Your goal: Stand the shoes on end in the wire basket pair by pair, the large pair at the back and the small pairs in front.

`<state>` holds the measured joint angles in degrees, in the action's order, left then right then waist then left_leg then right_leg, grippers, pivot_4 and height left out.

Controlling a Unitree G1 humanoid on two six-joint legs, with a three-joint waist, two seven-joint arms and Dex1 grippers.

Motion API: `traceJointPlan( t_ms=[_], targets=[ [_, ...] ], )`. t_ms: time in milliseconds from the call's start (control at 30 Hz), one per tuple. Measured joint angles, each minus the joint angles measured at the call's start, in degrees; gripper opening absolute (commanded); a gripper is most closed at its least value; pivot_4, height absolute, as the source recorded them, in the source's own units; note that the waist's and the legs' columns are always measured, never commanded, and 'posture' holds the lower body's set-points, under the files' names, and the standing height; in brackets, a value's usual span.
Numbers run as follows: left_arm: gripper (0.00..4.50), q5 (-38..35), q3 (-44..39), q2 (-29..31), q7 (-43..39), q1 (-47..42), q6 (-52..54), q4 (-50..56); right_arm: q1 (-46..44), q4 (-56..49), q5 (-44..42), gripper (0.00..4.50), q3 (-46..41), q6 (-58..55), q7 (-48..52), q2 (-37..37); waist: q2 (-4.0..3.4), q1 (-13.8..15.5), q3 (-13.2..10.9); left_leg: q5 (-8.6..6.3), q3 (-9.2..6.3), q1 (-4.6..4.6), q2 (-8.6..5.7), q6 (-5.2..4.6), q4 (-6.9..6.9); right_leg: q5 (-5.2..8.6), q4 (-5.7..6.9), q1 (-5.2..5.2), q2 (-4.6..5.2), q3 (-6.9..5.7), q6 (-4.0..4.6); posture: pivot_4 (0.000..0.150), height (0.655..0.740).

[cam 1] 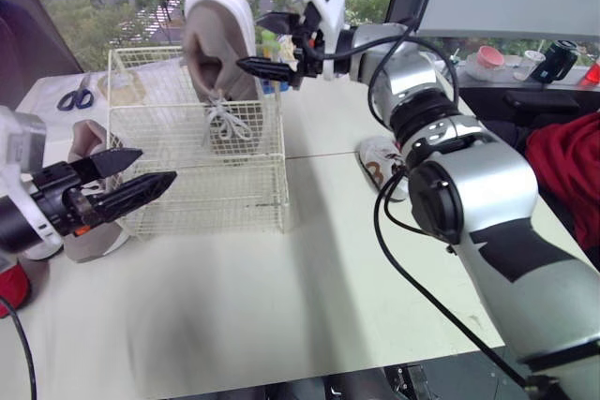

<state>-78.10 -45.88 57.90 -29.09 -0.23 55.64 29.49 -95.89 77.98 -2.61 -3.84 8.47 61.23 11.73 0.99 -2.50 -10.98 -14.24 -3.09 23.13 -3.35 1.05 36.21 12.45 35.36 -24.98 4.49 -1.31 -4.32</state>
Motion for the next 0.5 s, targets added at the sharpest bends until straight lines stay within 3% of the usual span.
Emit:
traceJointPlan(
  t_ms=[233, 367, 500],
  targets=[
    [4.5, 0.68, 0.82, -1.03, 1.28, -2.74, -2.01, -2.59, 0.54, -2.13, -2.23, 4.43, -3.46, -3.26, 10.37, 7.04, 0.02, 0.03, 0.02, -0.02, 0.0, -0.05, 0.0, -0.06, 0.02, -0.01, 0.01, 0.08, -0.03, -0.02, 0.0, 0.15, 0.74],
    [4.5, 3.04, 0.14, -1.32, 7.95, -9.72, -5.01, -10.05, 4.51, -7.32, -3.43, 4.43, -4.02, -4.81, 13.99, 11.21, 0.06, 0.1, 0.04, -0.02, -0.01, -0.12, 0.02, -0.08, 0.04, -0.01, 0.09, 0.13, -0.05, -0.04, 0.0, 0.15, 0.74],
    [4.5, 12.78, -0.05, 5.69, 15.09, -11.56, -4.02, -18.95, 12.82, -25.09, -6.59, 4.43, -2.21, -17.24, 21.16, 17.68, 0.07, 0.18, 0.04, -0.11, 0.0, -0.1, 0.02, -0.25, 0.01, -0.01, 0.07, 0.11, -0.06, -0.03, 0.0, 0.15, 0.74]
  ],
)
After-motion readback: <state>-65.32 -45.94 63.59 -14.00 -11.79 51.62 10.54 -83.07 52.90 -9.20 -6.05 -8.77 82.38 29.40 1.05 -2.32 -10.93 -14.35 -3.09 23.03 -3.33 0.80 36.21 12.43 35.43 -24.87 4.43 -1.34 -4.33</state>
